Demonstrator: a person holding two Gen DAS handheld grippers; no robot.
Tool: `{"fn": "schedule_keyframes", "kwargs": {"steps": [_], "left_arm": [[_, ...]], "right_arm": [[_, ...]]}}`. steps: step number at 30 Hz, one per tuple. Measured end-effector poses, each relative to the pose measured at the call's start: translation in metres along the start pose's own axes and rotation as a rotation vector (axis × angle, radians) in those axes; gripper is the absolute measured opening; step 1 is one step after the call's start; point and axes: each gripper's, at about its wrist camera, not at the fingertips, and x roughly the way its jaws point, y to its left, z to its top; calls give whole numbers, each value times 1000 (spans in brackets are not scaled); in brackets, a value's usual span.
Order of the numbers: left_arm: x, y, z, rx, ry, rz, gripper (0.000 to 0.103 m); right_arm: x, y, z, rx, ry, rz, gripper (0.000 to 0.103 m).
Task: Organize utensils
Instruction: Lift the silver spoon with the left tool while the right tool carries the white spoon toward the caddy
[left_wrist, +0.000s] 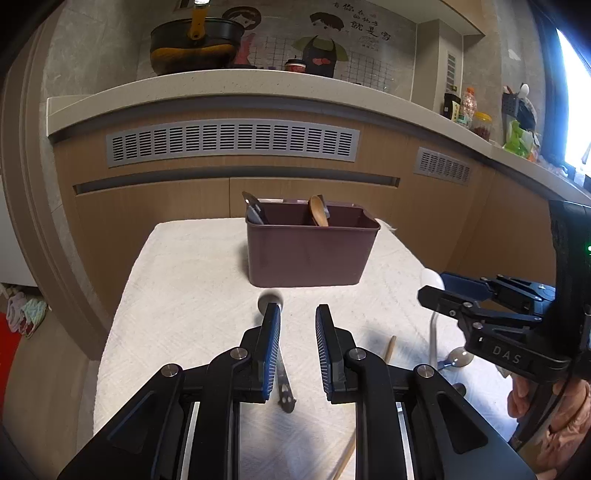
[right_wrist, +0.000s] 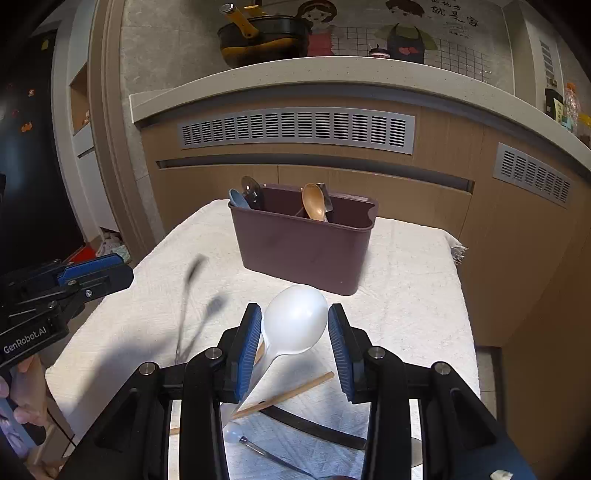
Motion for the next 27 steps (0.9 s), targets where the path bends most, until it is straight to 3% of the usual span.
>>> {"fn": "schedule_keyframes", "kwargs": {"steps": [3, 7, 11, 13, 17, 24, 27], "left_arm": [[14, 8, -3, -15, 57, -7, 21], [54, 15, -11, -18, 196, -13, 23], [105, 36, -4, -77, 313, 29, 24], [120, 47, 0, -112, 328, 75, 26], [145, 56, 4, -116, 355, 144, 52], [180, 51, -6, -93, 410, 202, 52], [181, 48, -10, -64, 364, 223, 49]], "right_arm": [[2, -5, -3, -2, 13, -15, 34], [10, -8, -9, -24, 39, -46, 34], [24, -11, -17, -62, 74, -60, 34], [33, -13, -21, -80, 92, -71, 34], [53, -18, -27, -93, 131, -76, 34], [95, -10, -24, -206, 159, -51, 35], [104, -10, -22, -220, 184, -17, 43]]}}
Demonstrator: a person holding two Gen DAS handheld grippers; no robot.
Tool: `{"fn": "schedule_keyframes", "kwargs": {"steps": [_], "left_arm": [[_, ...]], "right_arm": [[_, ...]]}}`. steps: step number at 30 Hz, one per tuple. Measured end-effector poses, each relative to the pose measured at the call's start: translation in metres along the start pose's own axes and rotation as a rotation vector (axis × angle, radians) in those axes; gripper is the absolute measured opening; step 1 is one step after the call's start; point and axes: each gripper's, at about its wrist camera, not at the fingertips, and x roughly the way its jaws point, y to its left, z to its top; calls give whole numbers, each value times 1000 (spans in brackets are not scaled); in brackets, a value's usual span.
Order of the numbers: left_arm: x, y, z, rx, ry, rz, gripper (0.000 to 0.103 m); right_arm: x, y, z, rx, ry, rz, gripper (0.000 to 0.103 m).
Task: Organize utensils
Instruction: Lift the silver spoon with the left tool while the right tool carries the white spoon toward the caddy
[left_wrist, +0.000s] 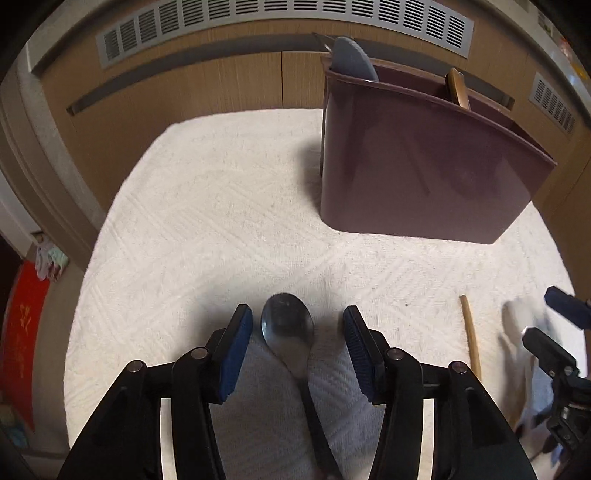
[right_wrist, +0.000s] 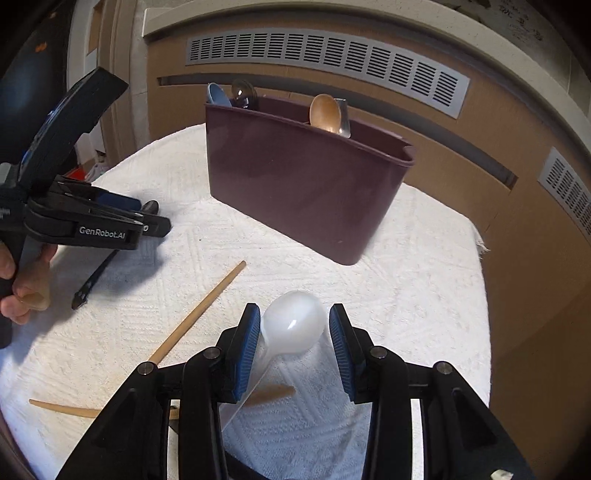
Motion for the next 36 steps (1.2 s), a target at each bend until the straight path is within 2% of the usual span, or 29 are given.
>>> {"fn": "schedule_keyframes", "kwargs": {"steps": [1, 2, 3, 4, 7, 9, 11, 13, 16, 17, 20, 27, 30, 36], "left_arm": [[-1, -1, -2, 10, -16, -3, 46], [-2, -2, -4, 19, -30, -8, 39], [-4, -2, -6, 26, -41, -13, 33], [-6, -3, -7, 30, -50, -17, 30], [-13, -4, -15, 31, -74, -39, 29], [-17, -1, -20, 18, -78, -69, 29], [-23, 2, -26, -1, -82, -112, 29], [-26, 6, -31, -11, -81, -137, 29], [-38, 12, -38, -29, -96, -161, 29], [-43, 14, -41, -35, -105, -166, 29], [-59, 20, -46, -47, -141, -183, 29], [-91, 25, -40, -58, -210, -226, 29], [-102, 21, -37, -47, -232, -237, 29], [-121, 11, -33, -16, -273, -249, 29]], "right_arm": [[-1, -2, 0, 14, 0, 23, 55], [-3, -4, -1, 34, -6, 40, 69], [-5, -7, -2, 62, -9, 41, 76], [-7, -9, -3, 92, -3, 21, 80], [-10, -15, -8, 179, 31, -32, 80], [-6, -20, -9, 276, 87, -29, 78], [-1, -20, -8, 337, 116, -3, 69], [9, -14, -3, 343, 152, -21, 68], [30, -8, 1, 346, 219, -72, 47], [29, -5, 3, 341, 200, -95, 29], [26, -3, 8, 315, 189, -102, 31], [-20, -5, 10, 295, 42, -42, 31], [-41, -8, 11, 269, -22, -50, 31], [-64, -16, 17, 264, -91, -60, 31]]}}
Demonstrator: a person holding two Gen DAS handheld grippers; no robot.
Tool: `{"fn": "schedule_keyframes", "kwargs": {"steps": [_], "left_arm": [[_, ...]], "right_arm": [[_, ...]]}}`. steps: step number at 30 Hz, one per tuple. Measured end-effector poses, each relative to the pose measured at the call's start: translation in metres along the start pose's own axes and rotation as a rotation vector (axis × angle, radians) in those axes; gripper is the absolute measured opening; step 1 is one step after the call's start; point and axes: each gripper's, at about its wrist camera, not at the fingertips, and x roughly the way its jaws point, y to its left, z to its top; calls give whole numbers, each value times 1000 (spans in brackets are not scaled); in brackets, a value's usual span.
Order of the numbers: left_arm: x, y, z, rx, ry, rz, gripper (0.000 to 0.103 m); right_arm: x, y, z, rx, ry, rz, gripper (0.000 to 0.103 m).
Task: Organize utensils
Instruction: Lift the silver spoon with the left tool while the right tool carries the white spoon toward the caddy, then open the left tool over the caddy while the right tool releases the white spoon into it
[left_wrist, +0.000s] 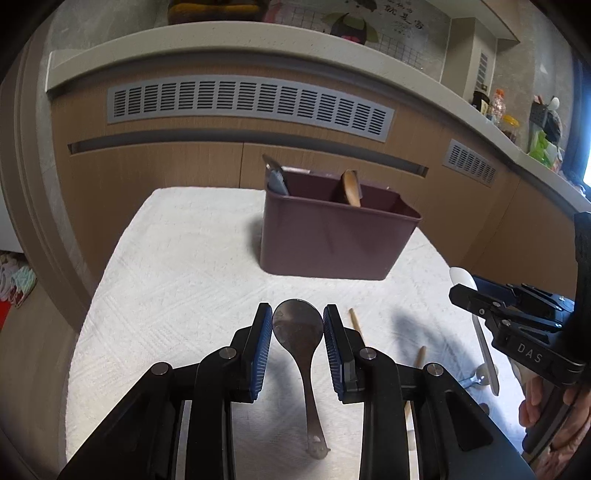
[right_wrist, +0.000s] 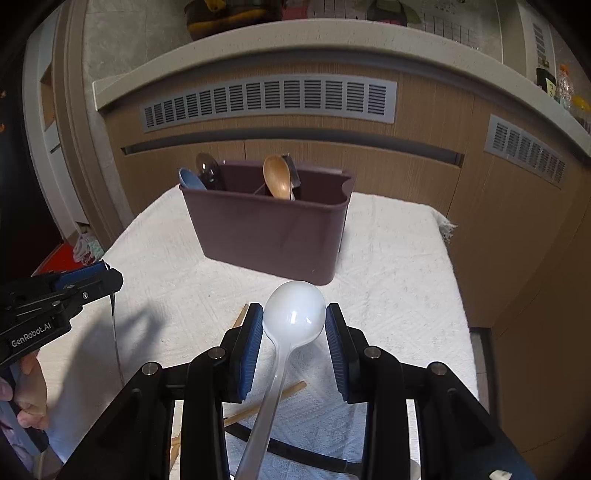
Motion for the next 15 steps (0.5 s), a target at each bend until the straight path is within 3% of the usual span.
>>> {"fn": "schedule_keyframes", "kwargs": {"steps": [10, 12, 15], "left_arm": [[-15, -15, 15, 28, -52, -12, 29], [-27, -20, 31, 32, -90, -40, 29], [-56, -27, 76, 56, -191, -100, 29]], "right_arm": [[-6, 0, -1, -15, -67, -6, 31], [-12, -2, 7, -6, -93, 0, 31], [-38, -7, 40, -8, -215, 11, 31]]}}
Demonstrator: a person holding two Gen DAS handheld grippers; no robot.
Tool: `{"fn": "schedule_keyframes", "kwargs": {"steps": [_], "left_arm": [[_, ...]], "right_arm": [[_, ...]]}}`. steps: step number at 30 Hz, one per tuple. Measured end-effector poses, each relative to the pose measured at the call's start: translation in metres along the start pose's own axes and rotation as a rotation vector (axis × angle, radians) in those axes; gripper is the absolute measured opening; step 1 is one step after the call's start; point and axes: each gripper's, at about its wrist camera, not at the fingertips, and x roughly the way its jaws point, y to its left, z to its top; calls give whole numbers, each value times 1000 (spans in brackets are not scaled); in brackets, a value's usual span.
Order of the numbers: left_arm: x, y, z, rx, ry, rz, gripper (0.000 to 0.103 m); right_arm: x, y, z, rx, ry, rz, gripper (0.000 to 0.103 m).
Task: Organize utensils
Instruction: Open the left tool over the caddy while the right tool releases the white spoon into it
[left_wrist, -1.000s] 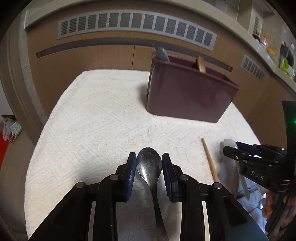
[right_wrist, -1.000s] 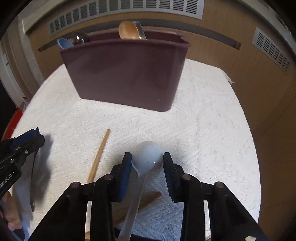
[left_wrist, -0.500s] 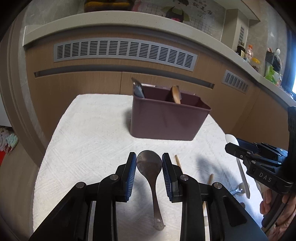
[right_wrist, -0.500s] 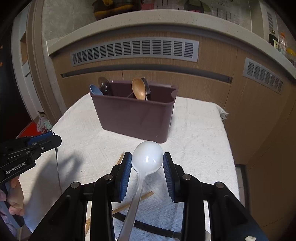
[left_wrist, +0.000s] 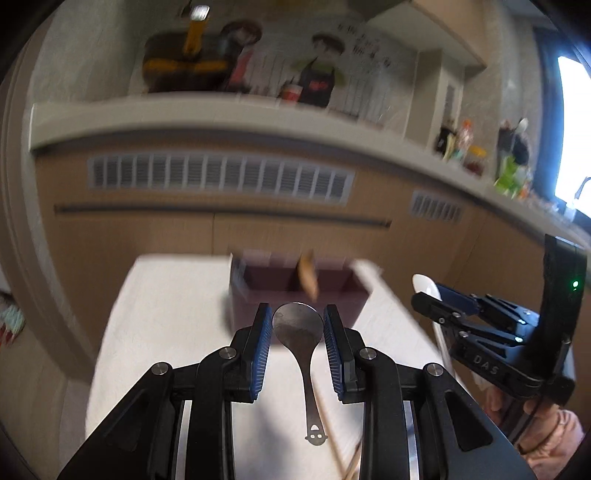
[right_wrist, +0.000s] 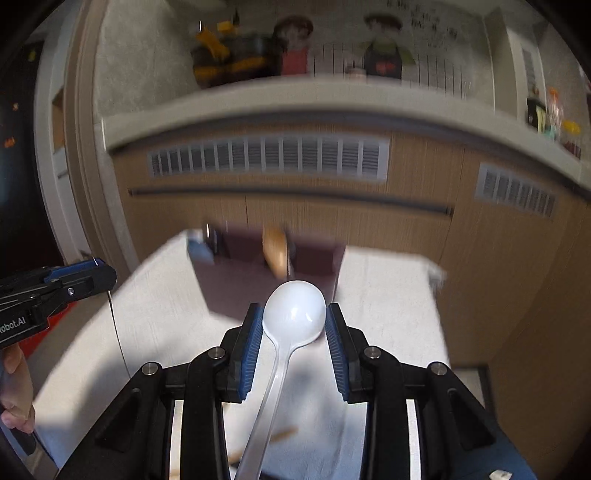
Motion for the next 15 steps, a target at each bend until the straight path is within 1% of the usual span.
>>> {"fn": "schedule_keyframes", "kwargs": {"steps": [1, 3, 4, 5, 7, 8, 10, 12, 13, 14, 15], "left_arm": [[-6, -2, 22, 14, -48, -16, 29], [-10, -4, 57, 29, -122, -32, 29], [-10, -5, 69, 43, -152, -26, 29], [-7, -7, 82, 63, -189, -3, 29], [4, -6, 99, 94, -228, 31, 29], [15, -3, 106, 100, -227, 36, 29], [37, 5, 113, 86, -200, 30, 29], [62, 16, 113, 67, -166, 30, 29], [73, 20, 113, 56, -151, 29, 29], [85, 26, 111, 42, -132, 25, 29], [93, 27, 108, 37, -120, 26, 29]], "right_arm": [[-9, -1, 19, -11, -64, -1, 31], [-18, -2, 50, -39, -163, -7, 32], [-20, -2, 64, -54, -208, -23, 32], [-18, -1, 79, -74, -257, -47, 32], [-8, 0, 96, -92, -296, -67, 32], [2, -1, 103, -94, -298, -58, 32], [20, -2, 109, -91, -280, -53, 32], [42, -2, 111, -88, -250, -52, 32], [62, -3, 108, -85, -220, -50, 32], [62, -3, 108, -85, -220, -50, 32], [73, -3, 106, -81, -205, -52, 32]]}}
